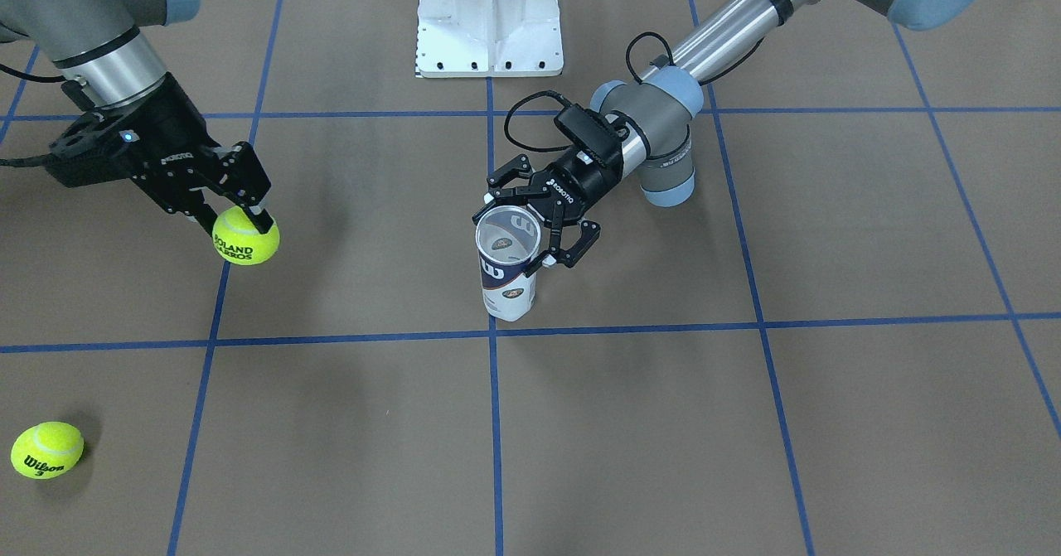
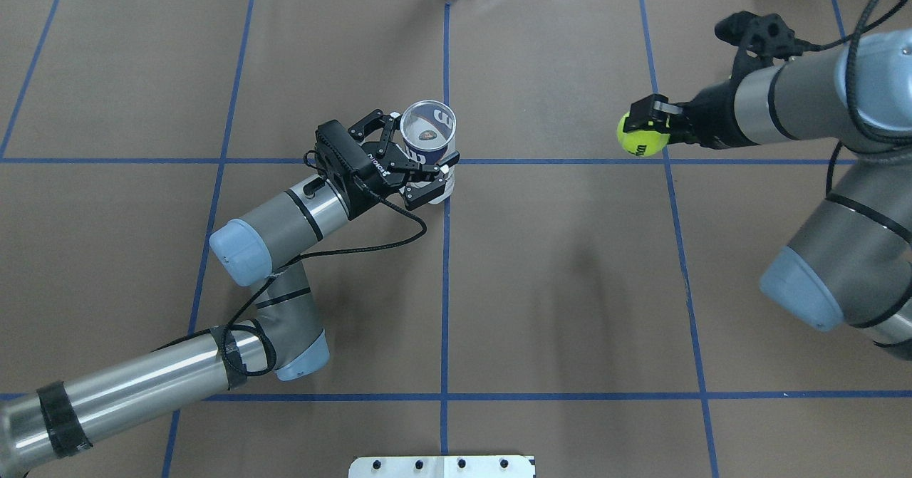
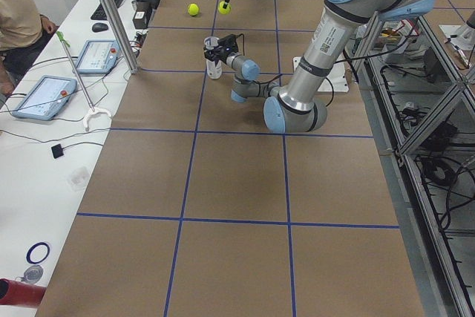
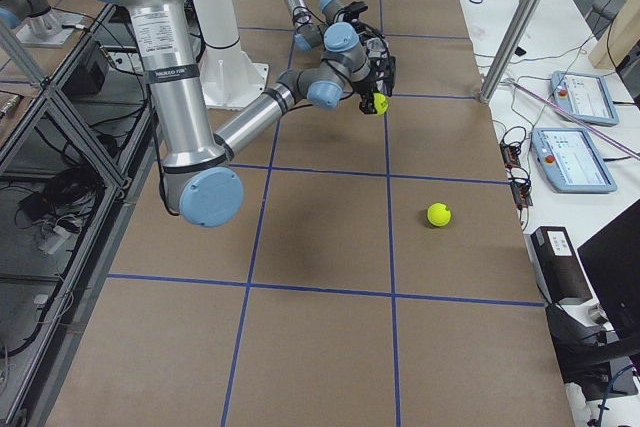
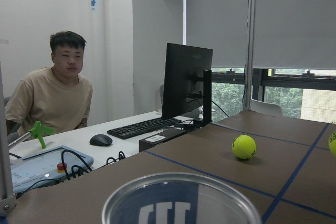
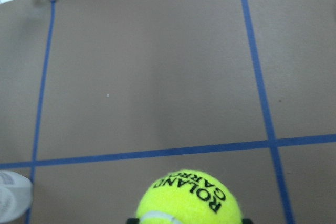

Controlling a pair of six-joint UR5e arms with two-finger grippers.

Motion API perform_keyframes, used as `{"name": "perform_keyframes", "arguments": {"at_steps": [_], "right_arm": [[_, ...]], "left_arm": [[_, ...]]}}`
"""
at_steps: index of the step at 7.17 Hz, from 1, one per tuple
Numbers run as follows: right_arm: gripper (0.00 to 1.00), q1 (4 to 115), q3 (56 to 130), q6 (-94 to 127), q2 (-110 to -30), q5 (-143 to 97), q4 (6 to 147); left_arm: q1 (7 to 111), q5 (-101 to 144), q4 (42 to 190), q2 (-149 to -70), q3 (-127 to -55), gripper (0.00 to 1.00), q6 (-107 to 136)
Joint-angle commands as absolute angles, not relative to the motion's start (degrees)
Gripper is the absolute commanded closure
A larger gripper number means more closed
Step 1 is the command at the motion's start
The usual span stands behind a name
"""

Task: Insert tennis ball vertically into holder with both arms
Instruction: 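Grasp the ball with the right gripper and carry it above the can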

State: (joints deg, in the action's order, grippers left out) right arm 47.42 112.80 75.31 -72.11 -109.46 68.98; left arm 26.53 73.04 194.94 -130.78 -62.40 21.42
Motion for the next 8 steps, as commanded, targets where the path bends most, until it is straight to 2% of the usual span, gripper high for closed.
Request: {"name": "perform_keyframes", "arguments": {"at_steps": [1,4,8], "right_arm": [[1.0,44.23,112.5,81.19,-59.72,-107.33,81.17],[1.0,42.19,110.75,85.08,-45.84,-107.14,97.07],[1.0,38.85,96.11,88.24,-32.02,-102.92,99.14]], "left_arm": [[26.28,72.95,194.85,-130.78,-62.32,0.02,21.36],[26.02,72.95,194.85,-130.78,-62.31,0.02,21.27],[26.02,72.95,194.59,-131.04,-62.31,0.02,21.27]]}}
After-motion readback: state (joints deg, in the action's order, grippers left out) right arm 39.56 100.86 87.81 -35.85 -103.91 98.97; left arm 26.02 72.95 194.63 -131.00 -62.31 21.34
